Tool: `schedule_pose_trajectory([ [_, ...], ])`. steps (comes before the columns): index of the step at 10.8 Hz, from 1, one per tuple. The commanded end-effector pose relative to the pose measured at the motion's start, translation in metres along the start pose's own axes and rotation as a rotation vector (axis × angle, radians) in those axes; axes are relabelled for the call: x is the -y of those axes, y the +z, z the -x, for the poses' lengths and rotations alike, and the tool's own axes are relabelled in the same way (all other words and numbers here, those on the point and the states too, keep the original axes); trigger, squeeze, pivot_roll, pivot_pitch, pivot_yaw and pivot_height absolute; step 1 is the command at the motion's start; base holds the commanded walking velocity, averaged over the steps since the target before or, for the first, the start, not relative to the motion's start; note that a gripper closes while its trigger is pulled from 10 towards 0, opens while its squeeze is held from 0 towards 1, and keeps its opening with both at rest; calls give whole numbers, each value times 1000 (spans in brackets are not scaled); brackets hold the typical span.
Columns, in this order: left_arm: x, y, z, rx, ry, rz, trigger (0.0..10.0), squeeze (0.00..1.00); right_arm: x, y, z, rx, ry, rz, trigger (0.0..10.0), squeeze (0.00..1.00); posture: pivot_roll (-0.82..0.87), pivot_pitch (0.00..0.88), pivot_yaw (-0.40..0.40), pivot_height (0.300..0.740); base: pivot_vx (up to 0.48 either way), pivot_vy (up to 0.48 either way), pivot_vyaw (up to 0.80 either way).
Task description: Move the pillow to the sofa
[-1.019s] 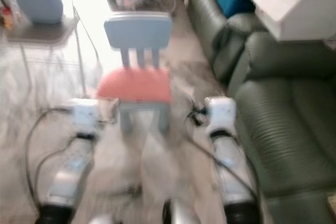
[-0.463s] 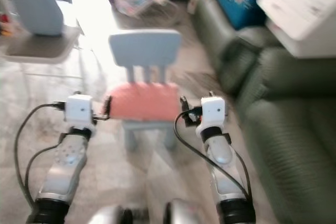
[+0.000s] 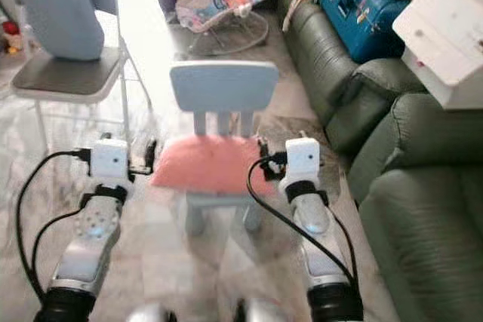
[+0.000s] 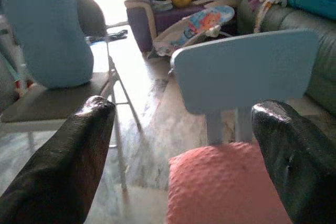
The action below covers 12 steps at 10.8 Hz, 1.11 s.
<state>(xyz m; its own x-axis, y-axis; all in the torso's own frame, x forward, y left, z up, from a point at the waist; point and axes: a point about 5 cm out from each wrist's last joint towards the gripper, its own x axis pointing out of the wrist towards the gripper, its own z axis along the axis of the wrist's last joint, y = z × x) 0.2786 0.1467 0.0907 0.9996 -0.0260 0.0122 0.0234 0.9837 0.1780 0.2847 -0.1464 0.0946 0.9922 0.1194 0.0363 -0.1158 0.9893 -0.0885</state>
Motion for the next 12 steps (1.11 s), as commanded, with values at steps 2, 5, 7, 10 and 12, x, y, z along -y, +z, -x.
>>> schedule_pose_trajectory([
  [2, 8, 1, 0, 4, -26, 4, 10000, 0, 7, -7, 3, -38, -13, 1, 10000, 0, 15, 98, -49, 740, 424, 0, 0],
  [5, 6, 2, 0, 11, -17, 11, 10000, 0, 6, -7, 3, -46, -19, 16, 10000, 0, 13, 101, -47, 740, 433, 0, 0],
  [7, 6, 1, 0, 4, -25, -44, 10000, 0, 5, -8, 3, -53, -9, 7, 10000, 0, 13, 102, -47, 740, 375, -296, 0],
  [10, 6, 1, 1, 11, -16, 22, 10000, 0, 1, -10, 1, -53, -25, 14, 10000, 0, 14, 101, -48, 740, 243, -205, 0],
  [12, 7, 2, 1, 17, -21, 16, 10000, 0, 1, -10, 0, -70, -16, 43, 10000, 0, 14, 101, -48, 740, 0, 0, 0],
])
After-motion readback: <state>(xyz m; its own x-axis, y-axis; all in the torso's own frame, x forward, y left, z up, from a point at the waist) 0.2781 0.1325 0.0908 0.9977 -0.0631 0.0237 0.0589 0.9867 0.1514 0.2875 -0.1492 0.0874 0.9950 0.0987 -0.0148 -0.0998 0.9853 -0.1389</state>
